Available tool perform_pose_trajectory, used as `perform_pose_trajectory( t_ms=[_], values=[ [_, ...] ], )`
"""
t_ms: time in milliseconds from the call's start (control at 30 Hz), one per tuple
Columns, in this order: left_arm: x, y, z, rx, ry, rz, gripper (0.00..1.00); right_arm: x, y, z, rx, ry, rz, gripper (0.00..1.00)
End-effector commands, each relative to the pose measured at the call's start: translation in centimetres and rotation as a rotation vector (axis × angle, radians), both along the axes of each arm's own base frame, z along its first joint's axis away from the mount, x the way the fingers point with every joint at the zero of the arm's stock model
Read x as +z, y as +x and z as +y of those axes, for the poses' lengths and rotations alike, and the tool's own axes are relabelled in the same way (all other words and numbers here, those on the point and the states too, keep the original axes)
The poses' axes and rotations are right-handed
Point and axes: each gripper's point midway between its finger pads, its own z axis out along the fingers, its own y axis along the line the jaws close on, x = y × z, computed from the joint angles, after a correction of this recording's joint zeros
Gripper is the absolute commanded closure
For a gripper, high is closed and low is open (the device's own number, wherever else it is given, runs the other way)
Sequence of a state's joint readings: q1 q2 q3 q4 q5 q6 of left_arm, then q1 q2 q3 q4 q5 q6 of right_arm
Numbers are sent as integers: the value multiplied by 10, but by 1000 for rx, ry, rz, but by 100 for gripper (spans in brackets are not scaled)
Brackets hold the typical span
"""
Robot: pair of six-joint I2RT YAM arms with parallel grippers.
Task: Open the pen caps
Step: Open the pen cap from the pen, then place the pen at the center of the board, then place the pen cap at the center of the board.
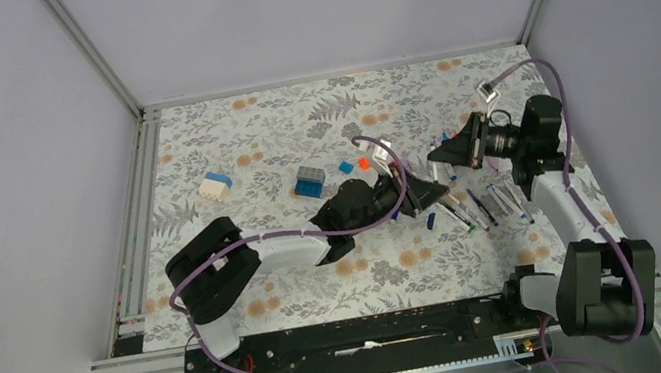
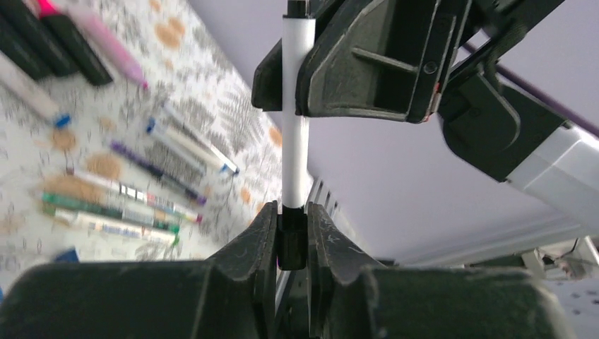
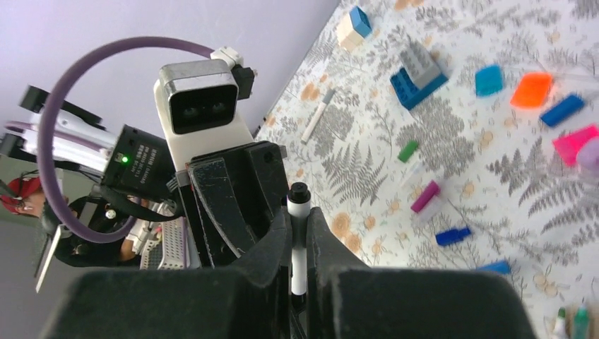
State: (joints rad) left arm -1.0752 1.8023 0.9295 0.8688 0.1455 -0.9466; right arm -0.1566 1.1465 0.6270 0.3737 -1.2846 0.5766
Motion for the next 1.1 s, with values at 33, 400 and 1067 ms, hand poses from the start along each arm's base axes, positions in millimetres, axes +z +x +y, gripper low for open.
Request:
perform_pose_trajectory(
  t_ms=[33, 400, 1067],
  values=[
    [-21, -47, 3, -163, 105, 46, 100, 109, 53, -15, -143, -20, -312, 100],
    [-16, -57, 28, -148, 103, 17, 100, 97, 57, -25, -230, -137, -326, 100],
    [-78, -5, 235, 554, 531, -81, 100, -100, -40, -49, 41, -688, -189, 100]
  ],
)
